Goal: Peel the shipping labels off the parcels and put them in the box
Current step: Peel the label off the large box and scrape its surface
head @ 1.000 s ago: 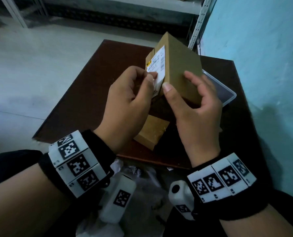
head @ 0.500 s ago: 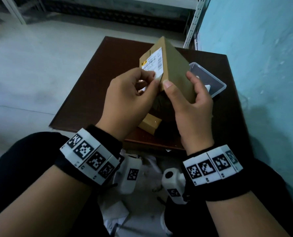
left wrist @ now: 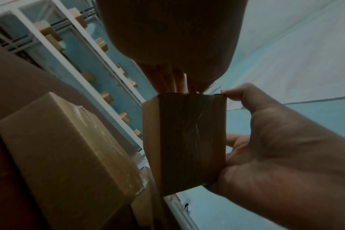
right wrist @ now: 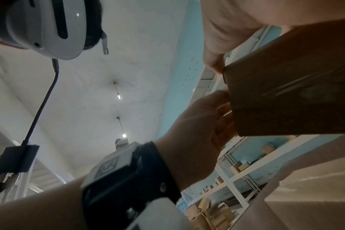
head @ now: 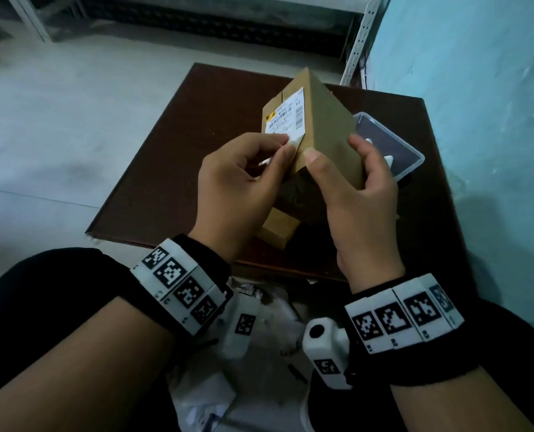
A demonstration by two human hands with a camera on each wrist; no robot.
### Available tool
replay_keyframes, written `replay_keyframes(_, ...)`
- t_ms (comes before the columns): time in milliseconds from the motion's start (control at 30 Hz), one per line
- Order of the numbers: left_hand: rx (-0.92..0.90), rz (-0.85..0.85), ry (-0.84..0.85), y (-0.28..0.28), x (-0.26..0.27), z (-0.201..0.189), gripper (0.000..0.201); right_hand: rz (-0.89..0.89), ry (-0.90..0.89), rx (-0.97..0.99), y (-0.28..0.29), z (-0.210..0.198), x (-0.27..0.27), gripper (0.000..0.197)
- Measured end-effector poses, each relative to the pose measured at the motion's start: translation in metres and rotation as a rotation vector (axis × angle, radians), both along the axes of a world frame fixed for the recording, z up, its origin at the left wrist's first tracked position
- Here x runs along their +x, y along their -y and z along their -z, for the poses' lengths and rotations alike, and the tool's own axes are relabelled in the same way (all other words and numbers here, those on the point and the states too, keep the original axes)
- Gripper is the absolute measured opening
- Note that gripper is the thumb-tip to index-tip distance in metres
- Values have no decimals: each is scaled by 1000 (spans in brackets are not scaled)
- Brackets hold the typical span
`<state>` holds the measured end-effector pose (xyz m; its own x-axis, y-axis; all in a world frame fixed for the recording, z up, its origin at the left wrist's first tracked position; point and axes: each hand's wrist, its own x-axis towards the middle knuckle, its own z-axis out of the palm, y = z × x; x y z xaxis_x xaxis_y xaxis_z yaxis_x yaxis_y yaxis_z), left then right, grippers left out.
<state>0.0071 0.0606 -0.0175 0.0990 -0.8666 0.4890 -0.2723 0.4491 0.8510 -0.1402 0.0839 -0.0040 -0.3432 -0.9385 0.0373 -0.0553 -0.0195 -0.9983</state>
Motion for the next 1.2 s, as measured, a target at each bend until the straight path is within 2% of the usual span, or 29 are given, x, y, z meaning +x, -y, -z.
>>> replay_keyframes(133,50,35,-20,1,-1,2,11,-7,11,16,-1,9,-2,85)
replay_keyframes(233,113,66,-189,-1,-1,0,12,-16,32,22,-1,11,-4,78)
replay_keyframes(267,115,68,-184,0,-1,-1,15,-17,39,18,0,11,-5,75)
replay_keyframes(333,90,68,-70,2,0,1,24,-8,3,-5,1,13,-6,74)
replay_keyframes(400,63,71,26,3,0,6,19,-3,-48,-22,2,16,-6,72)
replay_keyframes(467,76,55,22,6,-1,12,14,-5,-74,-24,5,18,-6,70)
replay_keyframes(667,138,82,-110,10,-5,11,8,10,-149,-62,10,23,-10,65)
replay_keyframes(767,232,82,-350,12,-6,2,10,7,-55,-27,12,23,-15,64)
replay_keyframes(800,240,86,-361,13,-6,0,9,3,-51,-22,11,23,-15,65)
replay_keyframes(900,169,56,-91,16,-3,3,25,9,-247,-69,9,27,-14,68)
replay_keyframes(967,129,42,53,18,-2,9,20,3,-317,-70,8,30,-13,68)
replay_keyframes(1200,170,71,-9,21,-5,11,18,14,-270,-56,9,28,-16,67)
